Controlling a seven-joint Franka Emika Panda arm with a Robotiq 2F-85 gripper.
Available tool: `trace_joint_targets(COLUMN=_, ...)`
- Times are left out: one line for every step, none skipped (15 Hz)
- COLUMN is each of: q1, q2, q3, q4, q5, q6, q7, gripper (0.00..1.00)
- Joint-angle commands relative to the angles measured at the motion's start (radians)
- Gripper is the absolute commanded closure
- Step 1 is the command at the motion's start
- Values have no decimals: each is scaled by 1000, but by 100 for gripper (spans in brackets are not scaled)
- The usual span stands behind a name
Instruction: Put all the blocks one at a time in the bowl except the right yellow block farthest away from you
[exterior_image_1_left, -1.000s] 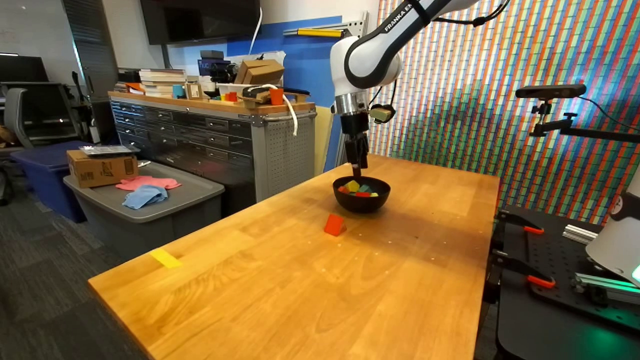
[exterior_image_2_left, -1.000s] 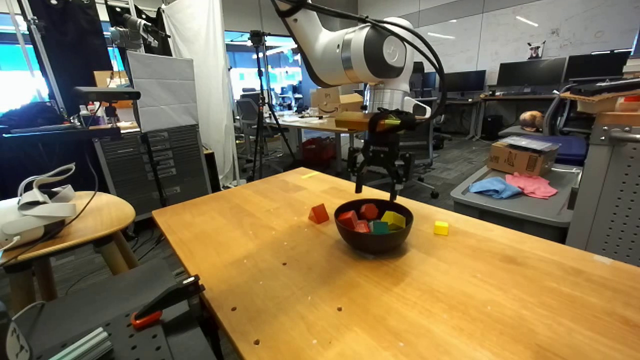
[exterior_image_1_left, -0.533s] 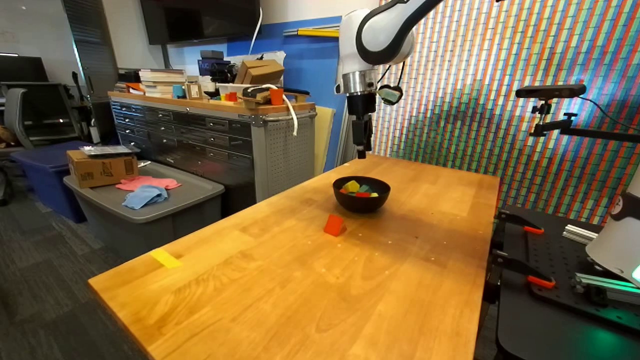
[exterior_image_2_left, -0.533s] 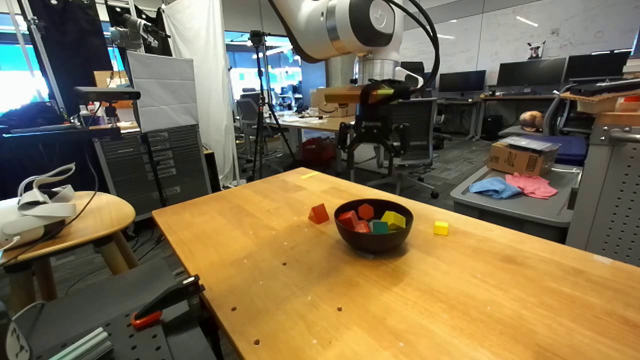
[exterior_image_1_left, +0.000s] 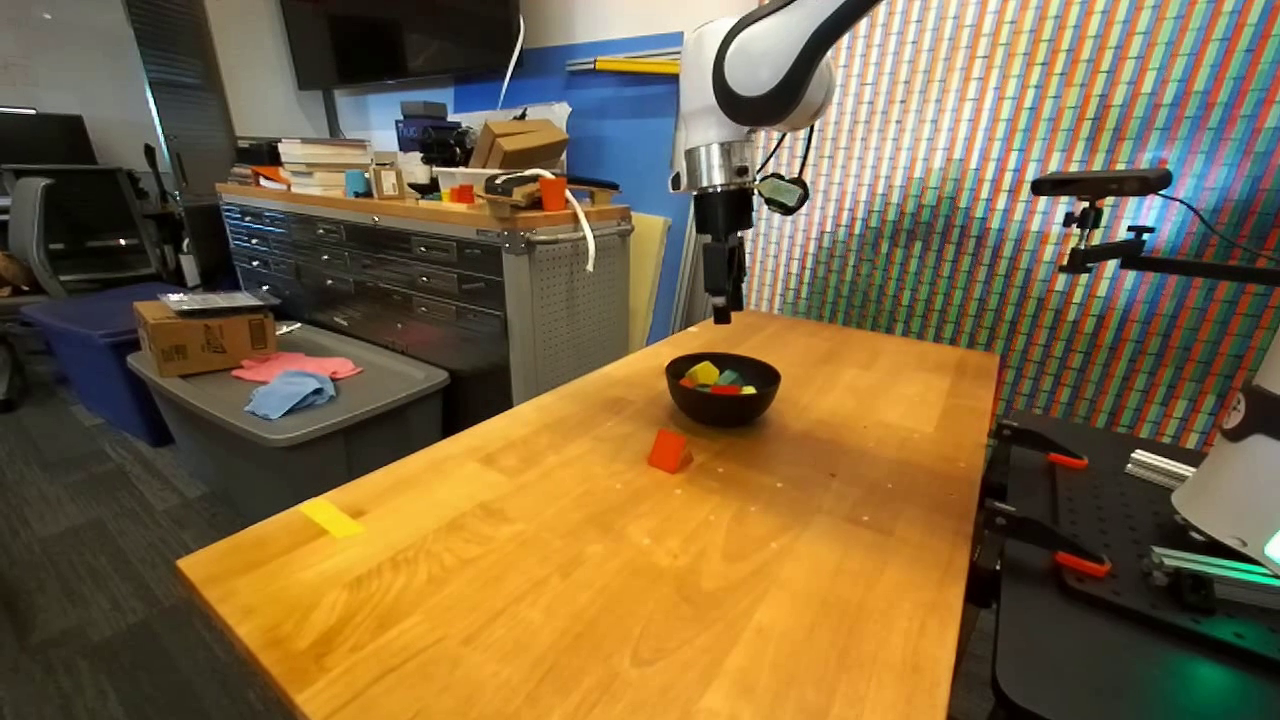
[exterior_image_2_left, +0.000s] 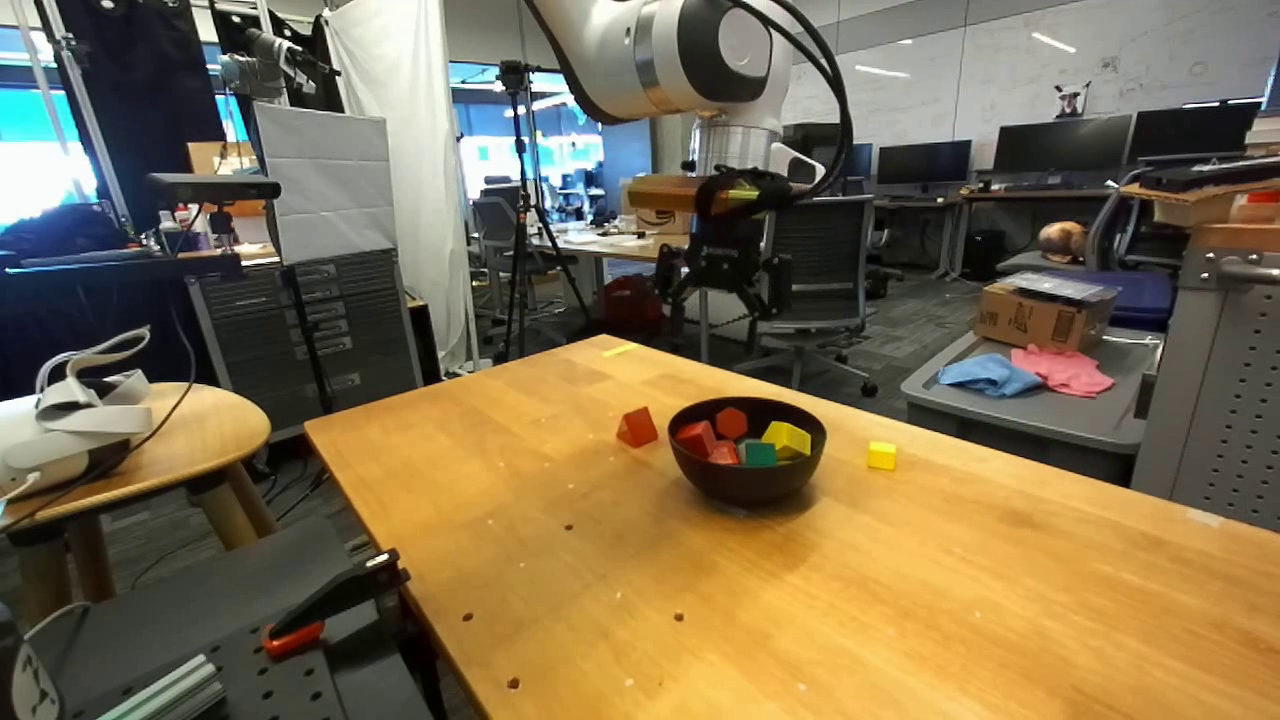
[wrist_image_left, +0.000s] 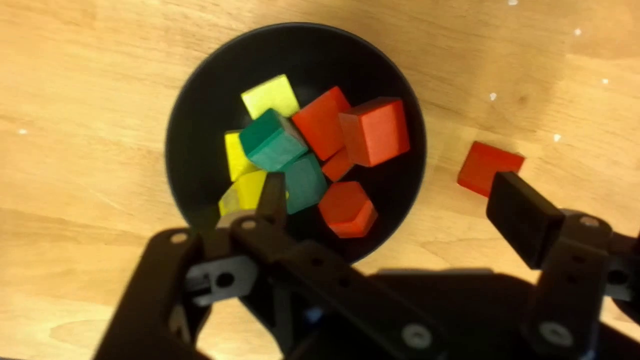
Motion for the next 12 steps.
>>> trace_joint_targets(q1=16, q2=2, q3=60, q4=-18, q5=121, q6=48, q7=20, gripper=0)
trace_joint_targets(q1=34, q2=4, q3=75, q4=-27, q5=135, q6=73, q7=42, gripper=0)
trace_joint_targets(q1=52, q2=9, q3=85, q4=-31, q5=137, q6=94, q7=66, gripper=0)
trace_joint_targets(q1=83, q2=18, q3=85, q4=-38, q5=106, q6=132, q7=118, gripper=0)
trace_joint_targets(q1=115, q2=27, q3=83, q4=-45, q5=76, q6=175, q7=176, gripper=0)
trace_joint_targets(q1=160, q2=37, q3=63, q4=-58, q5=12, q6=244, q7=263, gripper=0)
trace_joint_targets(q1=199, q2=51, q3=41, q4=-63, q5=-61, q6=286, q7=333, gripper=0)
trace_joint_targets(q1=233, q2=65, q3=19, q4=-66, q5=-132, q6=319, q7=401, gripper=0)
trace_joint_targets(q1=177, q2=52, q3=63, q4=-50, q5=-45, q6=246, q7=300, gripper=0)
trace_joint_targets(q1=205, q2=64, q3=51, q4=-55, q5=-87, q6=274, q7=351, gripper=0)
trace_joint_targets(q1=221, q2=74, q3=43, q4=-57, q5=-104, q6=287, q7=375, gripper=0)
trace_joint_targets(q1=227, q2=79, q3=39, q4=-57, q5=-110, q6=293, q7=381, gripper=0)
